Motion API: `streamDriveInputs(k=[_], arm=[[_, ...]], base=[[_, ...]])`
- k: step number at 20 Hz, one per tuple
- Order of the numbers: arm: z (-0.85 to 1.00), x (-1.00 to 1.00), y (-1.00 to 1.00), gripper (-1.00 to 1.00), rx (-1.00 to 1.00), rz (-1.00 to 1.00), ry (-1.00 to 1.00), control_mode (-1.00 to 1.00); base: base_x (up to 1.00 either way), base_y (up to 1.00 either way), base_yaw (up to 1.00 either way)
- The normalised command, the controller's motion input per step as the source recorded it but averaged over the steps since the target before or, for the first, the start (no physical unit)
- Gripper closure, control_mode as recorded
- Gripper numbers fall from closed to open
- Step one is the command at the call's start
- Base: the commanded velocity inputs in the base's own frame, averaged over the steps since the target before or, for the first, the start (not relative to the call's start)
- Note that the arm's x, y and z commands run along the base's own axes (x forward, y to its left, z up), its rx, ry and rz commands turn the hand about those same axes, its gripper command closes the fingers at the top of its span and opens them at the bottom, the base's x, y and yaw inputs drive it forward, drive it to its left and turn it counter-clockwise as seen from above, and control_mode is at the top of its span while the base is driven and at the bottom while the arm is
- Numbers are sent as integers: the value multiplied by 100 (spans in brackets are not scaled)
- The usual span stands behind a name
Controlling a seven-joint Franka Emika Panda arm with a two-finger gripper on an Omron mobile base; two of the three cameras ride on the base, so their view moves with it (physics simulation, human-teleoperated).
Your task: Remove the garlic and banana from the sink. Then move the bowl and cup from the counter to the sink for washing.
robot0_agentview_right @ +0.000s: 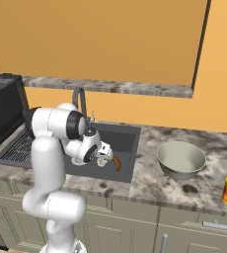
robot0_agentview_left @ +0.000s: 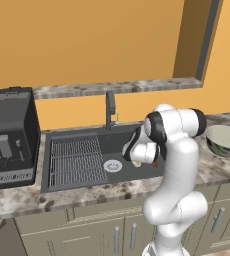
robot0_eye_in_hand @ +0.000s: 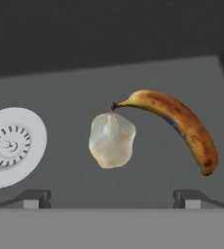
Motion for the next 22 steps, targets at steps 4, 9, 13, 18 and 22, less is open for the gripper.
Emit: streamDriveInputs(k=[4, 9, 13, 18, 22], arm=[[-10, 6, 0, -100, 0, -1, -3, -100], [-9, 6, 0, -100, 0, -2, -1, -100], [-10, 4, 0, -100, 0, -3, 0, -100], [-10, 7, 0, -100, 0, -3, 0, -100], [-8, 10, 0, -100, 0, -2, 0, -100]], base=[[0, 0, 0], [0, 0, 0], [0, 0, 0], [0, 0, 0], [0, 0, 0]])
